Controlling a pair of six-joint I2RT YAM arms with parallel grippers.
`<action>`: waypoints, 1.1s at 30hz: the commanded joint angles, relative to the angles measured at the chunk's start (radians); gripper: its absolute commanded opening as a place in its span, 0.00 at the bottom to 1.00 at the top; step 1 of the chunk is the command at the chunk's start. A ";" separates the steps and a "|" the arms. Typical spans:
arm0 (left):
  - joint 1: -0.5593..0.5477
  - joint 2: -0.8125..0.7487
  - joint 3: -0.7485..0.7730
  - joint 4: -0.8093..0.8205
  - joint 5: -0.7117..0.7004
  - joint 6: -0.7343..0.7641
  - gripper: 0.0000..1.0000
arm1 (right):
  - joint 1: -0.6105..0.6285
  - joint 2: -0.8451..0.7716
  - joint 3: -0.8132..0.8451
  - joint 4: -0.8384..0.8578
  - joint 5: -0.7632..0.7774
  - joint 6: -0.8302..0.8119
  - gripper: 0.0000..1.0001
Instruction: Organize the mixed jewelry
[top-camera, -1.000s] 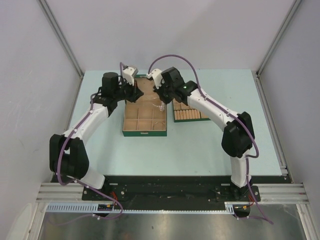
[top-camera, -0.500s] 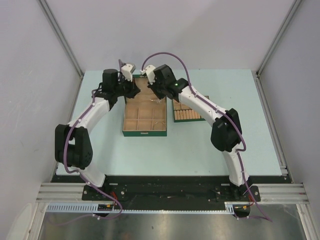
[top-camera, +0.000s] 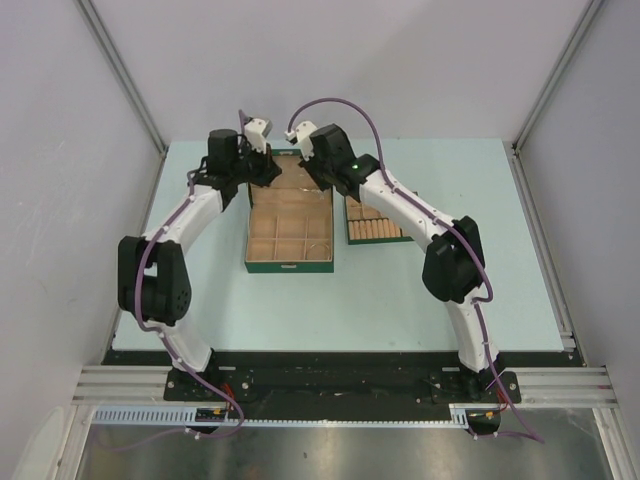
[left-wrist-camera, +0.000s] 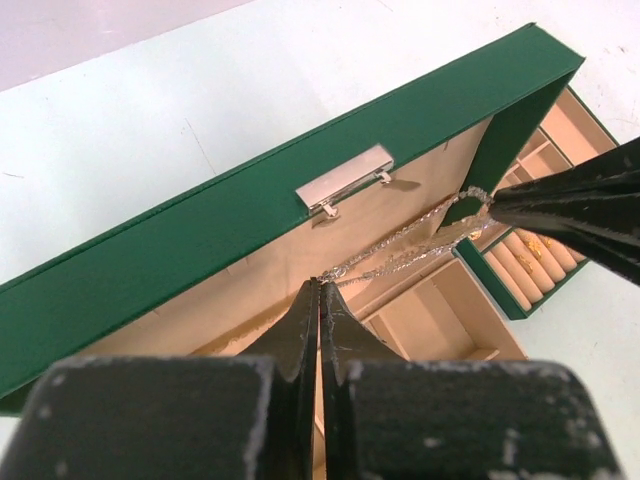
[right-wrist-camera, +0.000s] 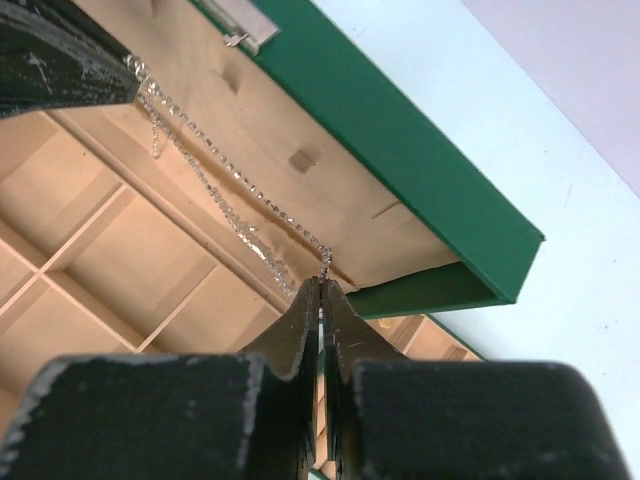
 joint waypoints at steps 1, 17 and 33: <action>0.008 0.024 0.050 0.047 -0.007 -0.018 0.00 | -0.005 -0.026 0.010 0.085 0.060 0.007 0.00; 0.003 0.037 0.044 0.091 -0.011 -0.061 0.00 | -0.013 -0.081 -0.050 0.131 0.118 0.011 0.00; 0.003 0.014 0.024 0.125 -0.019 -0.085 0.00 | -0.014 -0.155 -0.111 0.163 0.140 0.021 0.00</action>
